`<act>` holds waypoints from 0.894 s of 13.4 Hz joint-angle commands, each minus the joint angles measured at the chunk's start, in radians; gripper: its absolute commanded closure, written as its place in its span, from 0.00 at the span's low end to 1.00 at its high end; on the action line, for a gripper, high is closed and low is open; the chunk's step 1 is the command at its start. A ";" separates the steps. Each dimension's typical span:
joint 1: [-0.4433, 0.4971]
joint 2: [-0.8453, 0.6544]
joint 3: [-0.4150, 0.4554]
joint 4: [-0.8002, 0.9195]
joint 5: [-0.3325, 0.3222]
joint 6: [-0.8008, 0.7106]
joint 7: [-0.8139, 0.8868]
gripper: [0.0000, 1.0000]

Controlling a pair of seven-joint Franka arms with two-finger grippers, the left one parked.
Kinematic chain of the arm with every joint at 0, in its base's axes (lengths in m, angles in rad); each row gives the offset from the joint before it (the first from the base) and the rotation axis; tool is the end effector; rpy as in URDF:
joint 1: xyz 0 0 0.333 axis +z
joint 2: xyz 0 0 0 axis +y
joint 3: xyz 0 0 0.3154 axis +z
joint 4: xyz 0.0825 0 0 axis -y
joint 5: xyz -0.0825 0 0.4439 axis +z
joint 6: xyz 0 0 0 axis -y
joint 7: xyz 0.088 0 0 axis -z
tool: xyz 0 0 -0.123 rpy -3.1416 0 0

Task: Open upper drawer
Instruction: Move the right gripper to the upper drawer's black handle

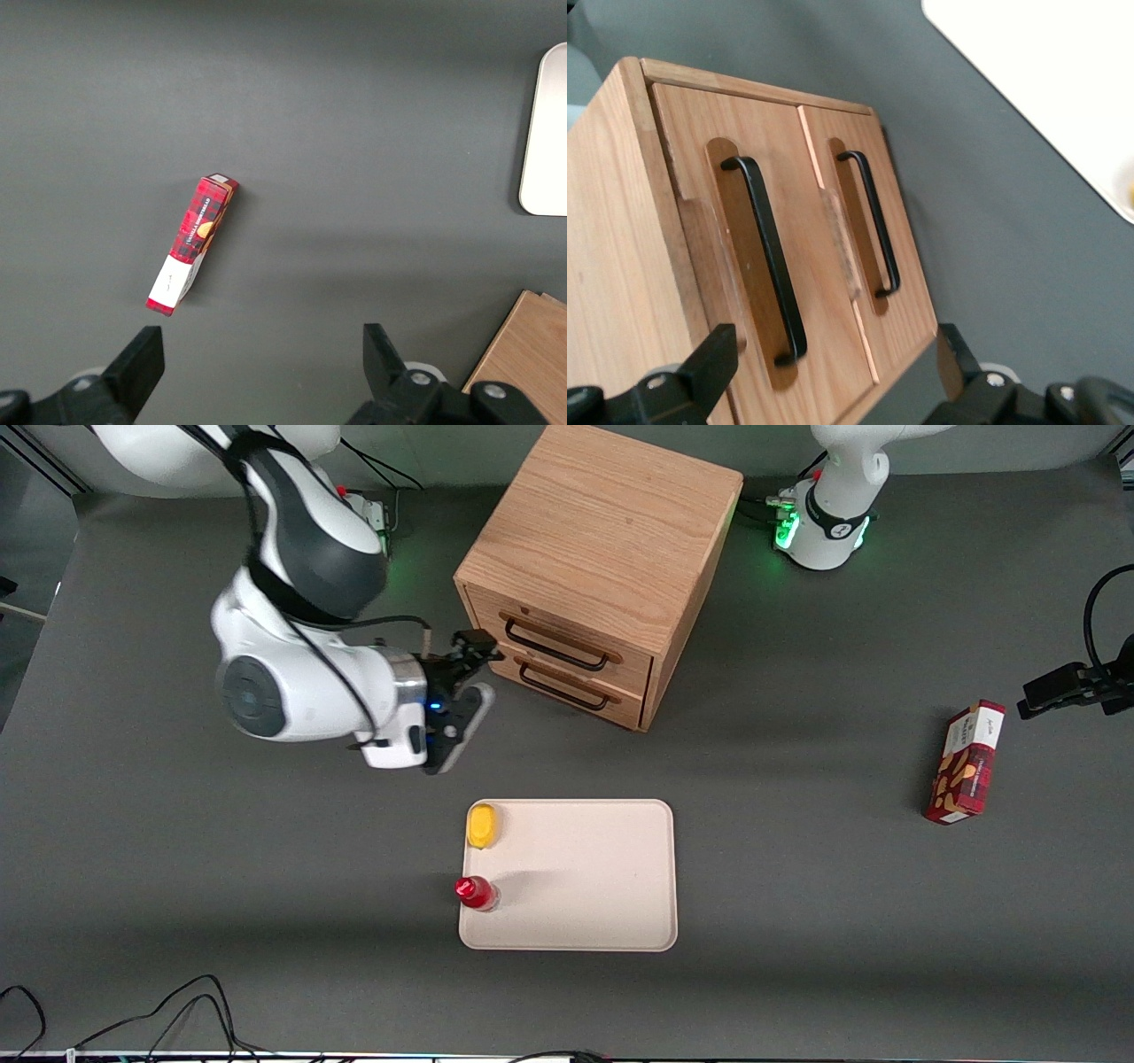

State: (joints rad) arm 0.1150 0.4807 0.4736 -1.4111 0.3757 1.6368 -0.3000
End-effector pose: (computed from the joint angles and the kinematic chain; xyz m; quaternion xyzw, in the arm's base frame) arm 0.6041 0.3927 0.4198 -0.8774 -0.3700 0.1389 0.2719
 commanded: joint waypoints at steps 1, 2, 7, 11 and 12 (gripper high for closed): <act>0.009 0.048 0.048 0.002 -0.029 0.052 -0.010 0.00; 0.020 0.048 0.051 -0.023 -0.035 0.075 -0.010 0.00; 0.046 0.050 0.068 -0.123 -0.051 0.176 -0.008 0.00; 0.043 0.035 0.099 -0.167 -0.051 0.181 -0.007 0.00; 0.045 0.035 0.106 -0.170 -0.051 0.181 -0.005 0.00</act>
State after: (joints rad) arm 0.1610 0.5379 0.5675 -1.5521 0.3345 1.8016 -0.3000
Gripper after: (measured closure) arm 0.000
